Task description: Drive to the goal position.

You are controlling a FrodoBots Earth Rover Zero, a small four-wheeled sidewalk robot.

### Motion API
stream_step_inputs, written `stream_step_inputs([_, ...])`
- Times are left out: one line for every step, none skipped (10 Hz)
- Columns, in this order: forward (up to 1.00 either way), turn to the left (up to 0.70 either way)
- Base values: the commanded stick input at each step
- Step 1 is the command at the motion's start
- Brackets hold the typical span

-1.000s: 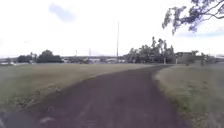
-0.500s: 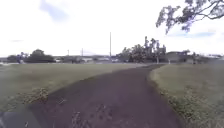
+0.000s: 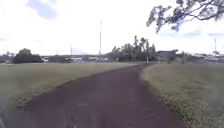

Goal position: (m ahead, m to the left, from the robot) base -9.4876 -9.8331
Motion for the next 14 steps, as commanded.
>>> stream_step_inputs([0.5,-0.1])
stream_step_inputs([0.5,0.0])
stream_step_inputs([0.5,0.0])
stream_step_inputs([0.5,0.0])
stream_step_inputs([0.5,0.0])
stream_step_inputs([0.5,0.0])
stream_step_inputs([0.5,0.0])
stream_step_inputs([0.5,0.0])
stream_step_inputs([0.5,0.0])
stream_step_inputs([0.5,0.0])
stream_step_inputs([0.5,0.0])
stream_step_inputs([0.5,0.0])
stream_step_inputs([0.5,0.0])
stream_step_inputs([0.5,0.0])
